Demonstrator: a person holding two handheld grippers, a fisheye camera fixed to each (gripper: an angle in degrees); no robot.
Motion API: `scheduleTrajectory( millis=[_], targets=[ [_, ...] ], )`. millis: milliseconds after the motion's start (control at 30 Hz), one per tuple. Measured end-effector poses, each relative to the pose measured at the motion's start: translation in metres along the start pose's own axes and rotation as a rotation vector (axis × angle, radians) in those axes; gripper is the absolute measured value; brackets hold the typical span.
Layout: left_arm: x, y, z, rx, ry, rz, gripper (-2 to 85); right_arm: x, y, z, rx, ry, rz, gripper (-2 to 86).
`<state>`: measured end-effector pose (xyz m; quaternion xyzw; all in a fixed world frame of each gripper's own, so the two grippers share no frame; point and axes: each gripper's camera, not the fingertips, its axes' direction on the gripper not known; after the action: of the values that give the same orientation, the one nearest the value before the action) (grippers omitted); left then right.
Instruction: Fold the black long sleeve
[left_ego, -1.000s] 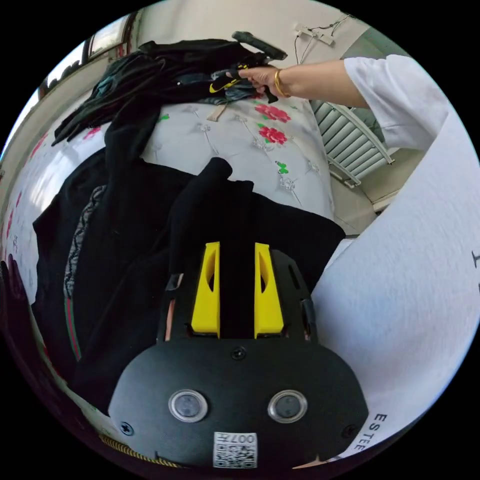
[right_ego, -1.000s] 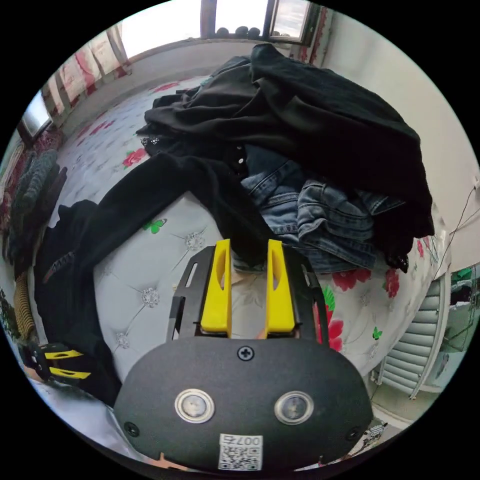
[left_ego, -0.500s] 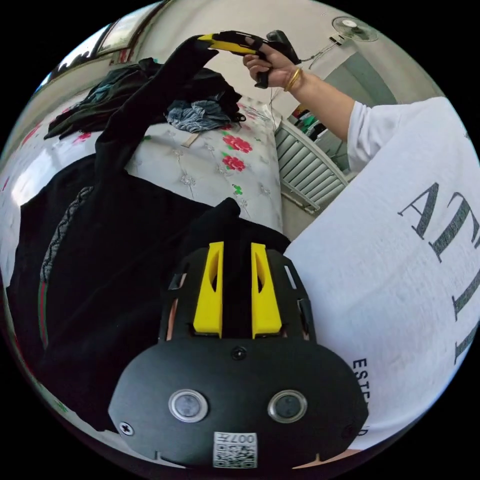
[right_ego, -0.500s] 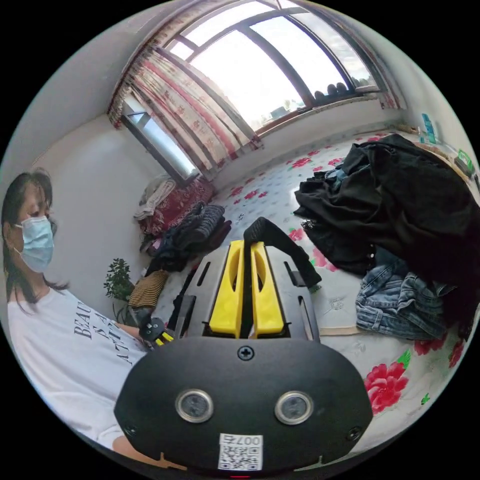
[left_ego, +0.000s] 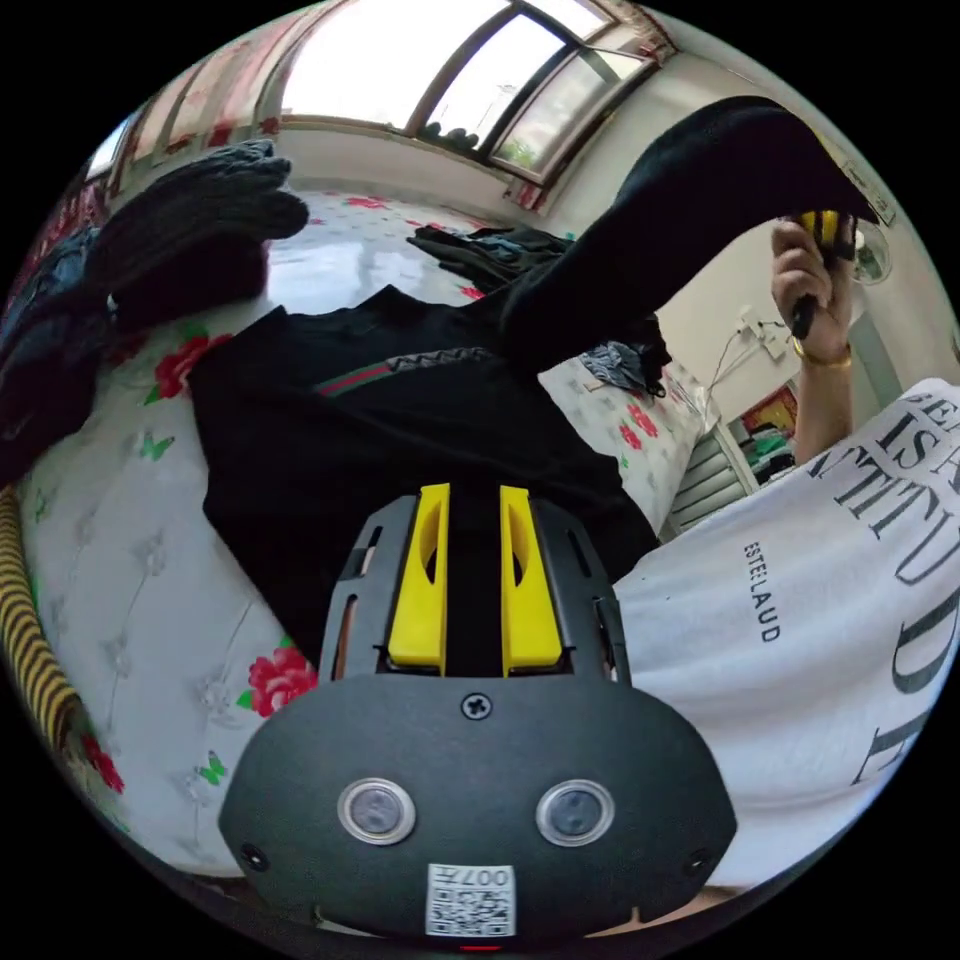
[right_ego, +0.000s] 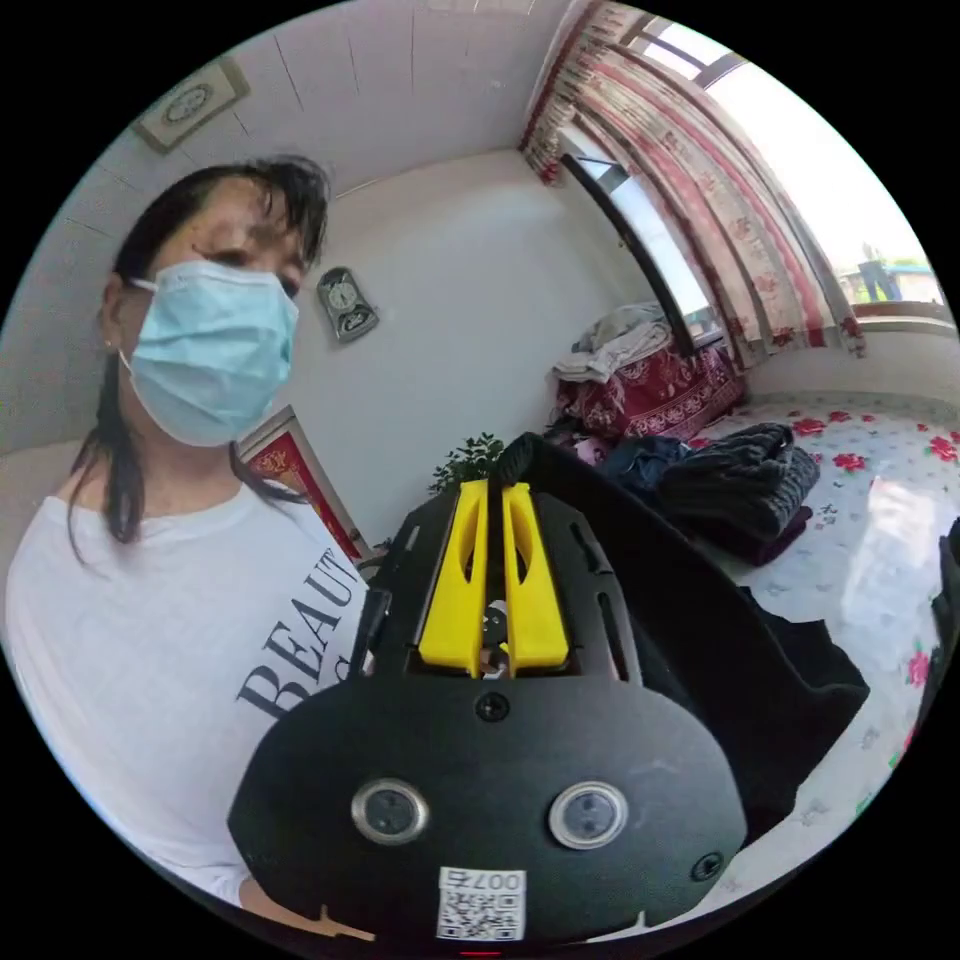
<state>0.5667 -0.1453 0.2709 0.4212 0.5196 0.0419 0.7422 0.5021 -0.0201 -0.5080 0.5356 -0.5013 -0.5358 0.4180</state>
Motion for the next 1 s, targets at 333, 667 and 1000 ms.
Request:
scheduleTrajectory(
  millis=[333, 667, 1000],
  targets=[
    [-0.073, 0.094, -0.056, -0.085, -0.137, -0.304, 6.9, 0.048, 0.231, 0.296, -0.6, 0.031, 0.163, 5.2],
    [-0.064, 0.059, -0.061, -0.065, -0.085, -0.311, 8.8, 0.188, 0.348, 0.215, -0.599, 0.45, 0.471, 6.3],
    [-0.008, 0.122, -0.051, -0.302, -0.175, -0.49, 13.6, 0.183, 0.537, 0.025, -0.562, 0.715, 0.911, 6.8]
  ],
)
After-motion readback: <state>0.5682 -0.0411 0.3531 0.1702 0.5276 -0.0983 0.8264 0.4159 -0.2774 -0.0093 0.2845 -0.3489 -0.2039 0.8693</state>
